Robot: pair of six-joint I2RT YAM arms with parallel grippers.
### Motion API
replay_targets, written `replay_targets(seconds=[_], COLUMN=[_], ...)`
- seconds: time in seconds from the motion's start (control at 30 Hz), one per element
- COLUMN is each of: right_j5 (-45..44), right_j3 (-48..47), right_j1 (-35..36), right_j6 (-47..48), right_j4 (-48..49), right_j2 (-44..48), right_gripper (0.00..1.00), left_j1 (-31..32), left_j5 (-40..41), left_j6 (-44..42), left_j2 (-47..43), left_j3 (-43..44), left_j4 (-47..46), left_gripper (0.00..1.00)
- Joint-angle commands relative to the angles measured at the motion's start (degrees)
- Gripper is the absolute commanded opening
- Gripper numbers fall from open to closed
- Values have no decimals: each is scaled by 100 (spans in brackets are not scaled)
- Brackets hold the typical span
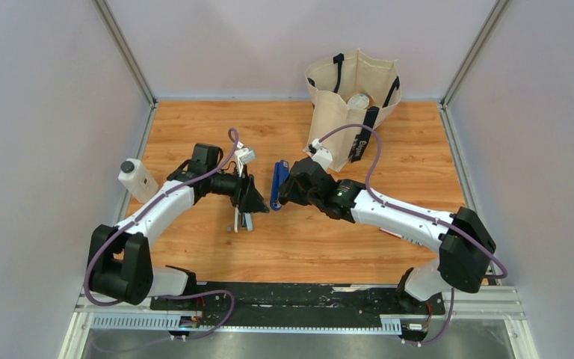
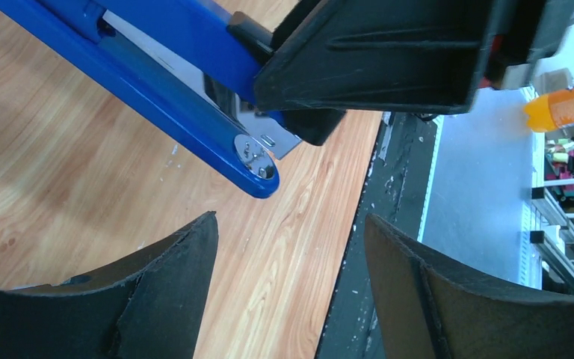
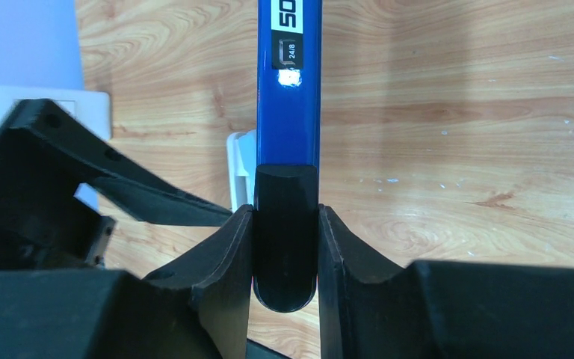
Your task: Unload the staples from the stapler
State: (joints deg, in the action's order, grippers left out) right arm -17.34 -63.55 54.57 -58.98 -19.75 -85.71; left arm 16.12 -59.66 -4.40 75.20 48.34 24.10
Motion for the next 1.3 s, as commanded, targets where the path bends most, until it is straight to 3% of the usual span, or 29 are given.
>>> replay_targets(seconds=[0.0, 0.23, 0.4, 0.77, 1.13, 1.27], right_j5=[-208, -76, 20, 205, 512, 513], right_j3=[-44, -87, -44, -79, 70, 185], right_j1=[28, 28, 37, 37, 63, 72], right_j6=[-272, -298, -342, -333, -246, -132], right_j4=[876, 921, 1034, 1122, 1254, 1263], right_j2=[432, 380, 318, 178, 160, 213], right_gripper=[0, 0, 0, 0, 0, 0], left_j1=[49, 58, 67, 67, 75, 137], left_j5=[-371, -283, -353, -266, 165, 393], left_j6=[-25, -271, -341, -596, -1027, -1352], left_j2=[232, 618, 768, 1014, 1181, 1103], left_j3=[53, 211, 317, 554, 747, 774], left_j4=[-371, -344, -362, -186, -2, 226], left_gripper=[78, 75, 66, 63, 34, 27])
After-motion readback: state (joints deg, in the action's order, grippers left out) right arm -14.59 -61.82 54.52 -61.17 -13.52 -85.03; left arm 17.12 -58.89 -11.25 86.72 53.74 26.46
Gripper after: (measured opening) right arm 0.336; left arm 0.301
